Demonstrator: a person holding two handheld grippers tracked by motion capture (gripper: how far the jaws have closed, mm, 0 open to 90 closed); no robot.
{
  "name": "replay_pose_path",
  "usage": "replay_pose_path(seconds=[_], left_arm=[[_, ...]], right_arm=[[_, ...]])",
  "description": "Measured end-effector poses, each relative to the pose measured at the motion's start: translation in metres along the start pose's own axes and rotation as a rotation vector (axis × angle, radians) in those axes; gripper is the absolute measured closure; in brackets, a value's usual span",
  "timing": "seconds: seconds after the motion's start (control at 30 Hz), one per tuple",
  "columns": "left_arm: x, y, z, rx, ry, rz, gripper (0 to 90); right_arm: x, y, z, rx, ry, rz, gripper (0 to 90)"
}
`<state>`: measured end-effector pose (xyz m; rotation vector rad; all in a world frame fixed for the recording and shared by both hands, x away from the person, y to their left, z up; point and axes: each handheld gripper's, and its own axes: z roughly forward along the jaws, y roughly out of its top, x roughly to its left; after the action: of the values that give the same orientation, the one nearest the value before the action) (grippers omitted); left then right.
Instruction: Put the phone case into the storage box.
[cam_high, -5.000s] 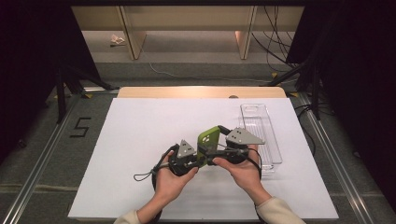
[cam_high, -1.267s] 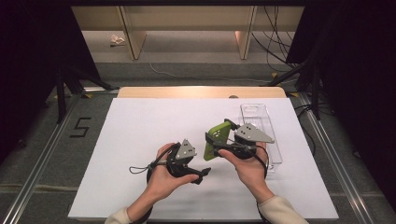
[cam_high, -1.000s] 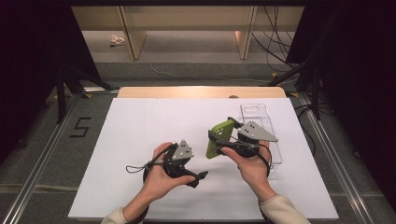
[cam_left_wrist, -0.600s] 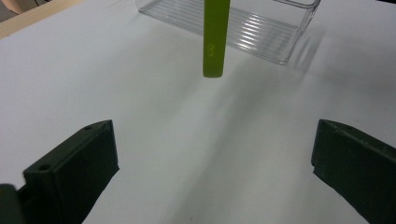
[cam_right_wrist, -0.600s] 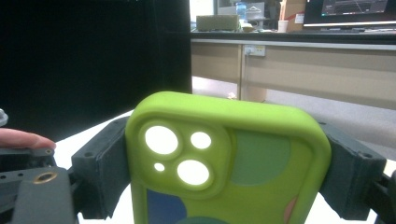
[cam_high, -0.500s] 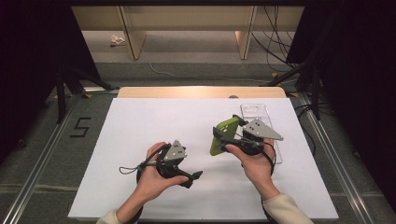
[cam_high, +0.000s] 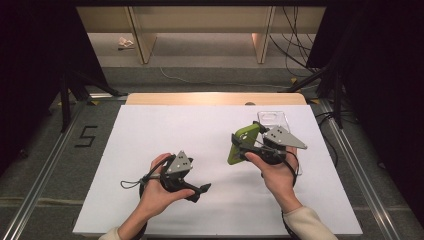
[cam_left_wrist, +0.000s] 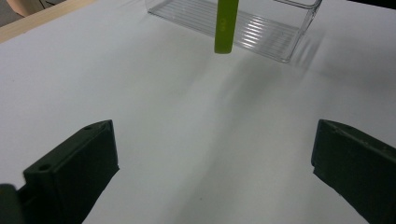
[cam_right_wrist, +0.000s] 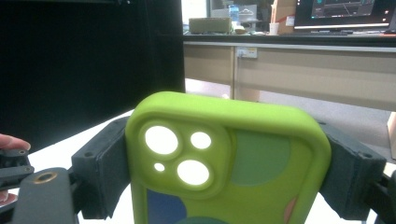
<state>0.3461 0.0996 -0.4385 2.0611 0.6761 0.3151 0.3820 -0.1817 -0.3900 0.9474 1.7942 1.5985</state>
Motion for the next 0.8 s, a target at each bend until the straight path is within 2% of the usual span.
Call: replay_pose_path(seconds=[0.8], left_arm=[[0.011, -0.013, -0.019, -0.02, 0.018, -0.007, 0.8]], right_arm=[[-0.005, 0.003, -0.003, -0.005, -0.021, 0.003, 16.4]])
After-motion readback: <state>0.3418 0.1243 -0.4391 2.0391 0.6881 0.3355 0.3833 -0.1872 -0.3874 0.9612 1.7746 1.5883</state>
